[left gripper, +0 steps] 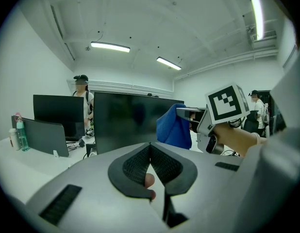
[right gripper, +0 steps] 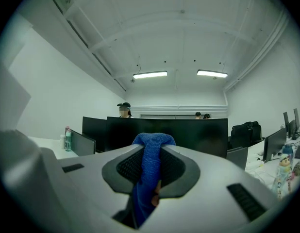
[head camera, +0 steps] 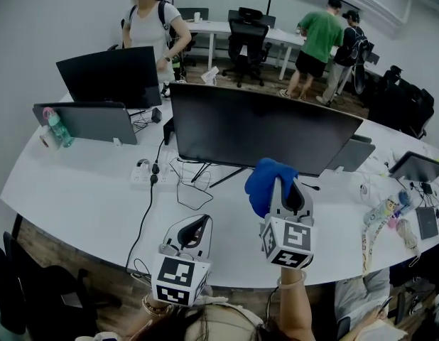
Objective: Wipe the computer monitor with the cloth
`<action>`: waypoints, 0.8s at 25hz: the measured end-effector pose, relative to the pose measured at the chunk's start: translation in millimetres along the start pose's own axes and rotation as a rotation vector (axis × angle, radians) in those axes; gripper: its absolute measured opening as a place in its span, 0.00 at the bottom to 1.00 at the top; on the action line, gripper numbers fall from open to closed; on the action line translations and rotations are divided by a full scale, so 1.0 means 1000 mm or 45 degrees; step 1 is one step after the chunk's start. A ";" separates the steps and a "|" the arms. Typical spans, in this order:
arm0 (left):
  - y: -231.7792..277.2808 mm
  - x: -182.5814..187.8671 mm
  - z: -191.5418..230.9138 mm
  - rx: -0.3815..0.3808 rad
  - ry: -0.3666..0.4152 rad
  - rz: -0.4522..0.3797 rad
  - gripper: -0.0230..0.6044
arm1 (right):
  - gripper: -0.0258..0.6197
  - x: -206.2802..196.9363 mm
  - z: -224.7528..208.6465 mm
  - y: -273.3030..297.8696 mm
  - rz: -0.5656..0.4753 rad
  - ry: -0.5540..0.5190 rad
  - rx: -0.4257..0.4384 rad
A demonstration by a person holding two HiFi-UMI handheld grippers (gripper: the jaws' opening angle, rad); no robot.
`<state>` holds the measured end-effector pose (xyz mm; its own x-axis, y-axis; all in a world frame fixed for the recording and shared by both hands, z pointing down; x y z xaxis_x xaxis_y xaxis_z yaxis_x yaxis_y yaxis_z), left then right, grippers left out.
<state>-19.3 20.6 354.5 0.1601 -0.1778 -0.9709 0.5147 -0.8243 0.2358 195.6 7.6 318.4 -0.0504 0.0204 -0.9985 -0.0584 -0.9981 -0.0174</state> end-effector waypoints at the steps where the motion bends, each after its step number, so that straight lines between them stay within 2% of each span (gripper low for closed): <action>1: 0.002 0.000 0.002 0.000 0.000 0.000 0.05 | 0.15 -0.002 0.000 0.000 0.005 0.002 -0.005; 20: 0.025 -0.002 0.019 -0.073 0.000 0.012 0.05 | 0.15 -0.024 0.012 0.003 0.095 -0.004 -0.068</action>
<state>-22.3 -10.1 361.2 0.1652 -0.1859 -0.9686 0.5605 -0.7904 0.2473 184.7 5.3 342.6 -0.0555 -0.0544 -0.9970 -0.0009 -0.9985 0.0545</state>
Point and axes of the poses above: the fingertips, and each gripper's own axes: y forward along the fingers, z to its left, x out of its top, the point moved 6 cm from there along -y, backward along the fingers, and after that the axes turned 13 degrees about x, right-handed, at the moved point
